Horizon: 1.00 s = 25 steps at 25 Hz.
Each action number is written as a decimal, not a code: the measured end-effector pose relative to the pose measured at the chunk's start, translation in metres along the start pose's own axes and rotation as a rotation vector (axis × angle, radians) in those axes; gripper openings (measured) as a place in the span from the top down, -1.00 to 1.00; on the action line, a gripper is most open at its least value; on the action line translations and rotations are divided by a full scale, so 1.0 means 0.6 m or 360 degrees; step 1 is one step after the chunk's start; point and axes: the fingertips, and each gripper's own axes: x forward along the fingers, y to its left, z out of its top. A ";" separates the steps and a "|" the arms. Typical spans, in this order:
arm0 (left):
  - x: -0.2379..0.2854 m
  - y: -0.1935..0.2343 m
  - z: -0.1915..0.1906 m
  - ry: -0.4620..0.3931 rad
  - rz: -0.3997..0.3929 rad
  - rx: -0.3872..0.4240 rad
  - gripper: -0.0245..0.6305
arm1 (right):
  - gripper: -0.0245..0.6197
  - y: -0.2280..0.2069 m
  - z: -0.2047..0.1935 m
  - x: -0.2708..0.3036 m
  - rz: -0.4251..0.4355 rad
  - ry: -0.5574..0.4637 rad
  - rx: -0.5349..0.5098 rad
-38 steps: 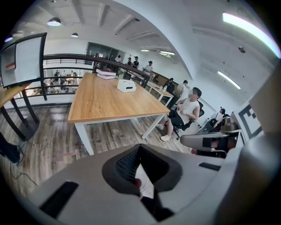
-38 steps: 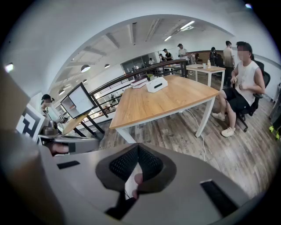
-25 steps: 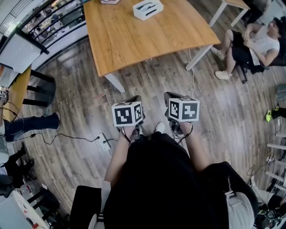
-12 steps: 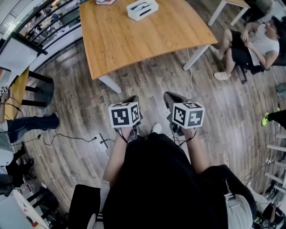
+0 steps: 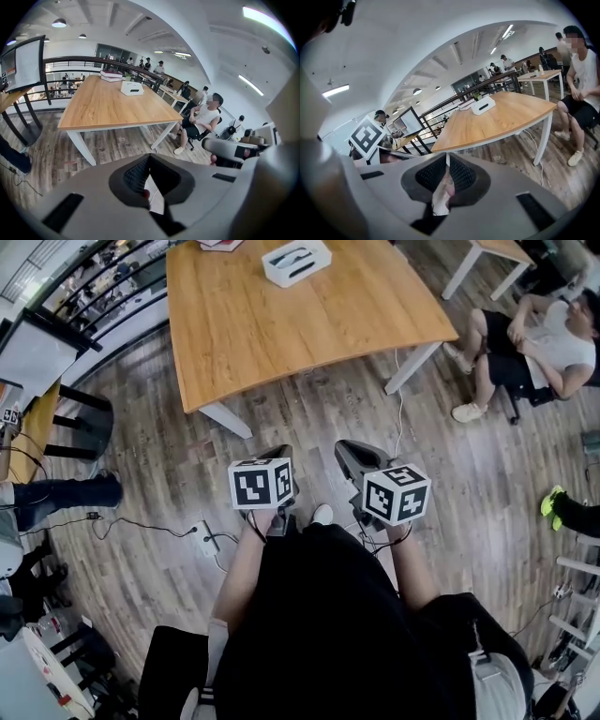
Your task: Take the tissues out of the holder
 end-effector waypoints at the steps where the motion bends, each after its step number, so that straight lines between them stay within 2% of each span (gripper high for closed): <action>1: 0.004 0.002 0.003 0.0007 0.0003 -0.0002 0.89 | 0.80 0.000 0.004 0.003 0.0013 0.0006 -0.0020; 2: 0.008 0.004 0.006 0.0012 0.0007 -0.0003 0.89 | 0.74 -0.002 0.007 0.007 0.0020 0.0012 -0.0032; 12: 0.070 0.037 0.086 -0.0027 -0.0031 -0.0006 0.89 | 0.73 -0.042 0.064 0.073 -0.0011 -0.0008 -0.0061; 20: 0.118 0.076 0.179 -0.0007 -0.0070 0.0015 0.89 | 0.73 -0.047 0.151 0.141 0.0042 -0.0113 -0.0174; 25: 0.135 0.110 0.232 0.0025 -0.0089 0.0022 0.89 | 0.69 -0.049 0.202 0.187 0.0023 -0.0154 -0.0169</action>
